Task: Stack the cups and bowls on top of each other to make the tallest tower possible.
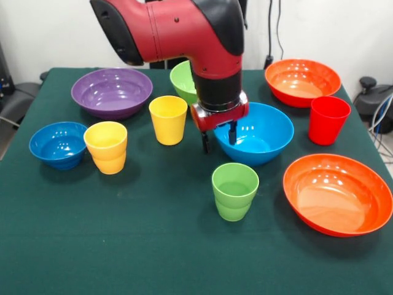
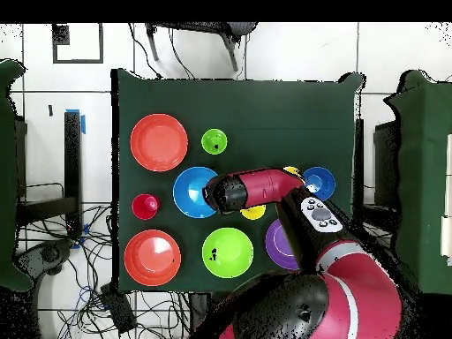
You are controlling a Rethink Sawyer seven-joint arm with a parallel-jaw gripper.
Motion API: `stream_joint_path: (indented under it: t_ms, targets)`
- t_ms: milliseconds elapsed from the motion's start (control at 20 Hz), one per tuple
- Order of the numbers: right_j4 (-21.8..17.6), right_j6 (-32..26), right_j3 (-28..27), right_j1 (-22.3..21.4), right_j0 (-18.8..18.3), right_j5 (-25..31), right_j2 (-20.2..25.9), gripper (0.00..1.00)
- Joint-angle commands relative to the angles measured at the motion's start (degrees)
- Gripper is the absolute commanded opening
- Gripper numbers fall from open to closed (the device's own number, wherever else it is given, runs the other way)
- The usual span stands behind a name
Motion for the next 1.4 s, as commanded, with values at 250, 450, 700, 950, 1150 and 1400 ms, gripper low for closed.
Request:
stream_joint_path:
  t_ms: [250,450,700,950,1150,1400]
  targets:
    - [-0.9,3.5,-1.7,-1.9,2.9,-0.4,-1.6,1.0]
    - [-0.1,3.7,-1.4,-3.5,3.5,0.6,-1.8,1.0]
    - [0.1,3.5,-0.5,-5.3,3.5,0.9,-2.1,1.0]
    - [-1.1,3.6,-1.7,-2.5,3.7,-0.4,-3.0,1.0]
    - [-1.9,3.0,-2.1,-1.3,4.3,0.8,-4.1,1.0]
    - [-1.0,1.9,-3.0,-0.3,4.3,2.5,-4.1,0.0]
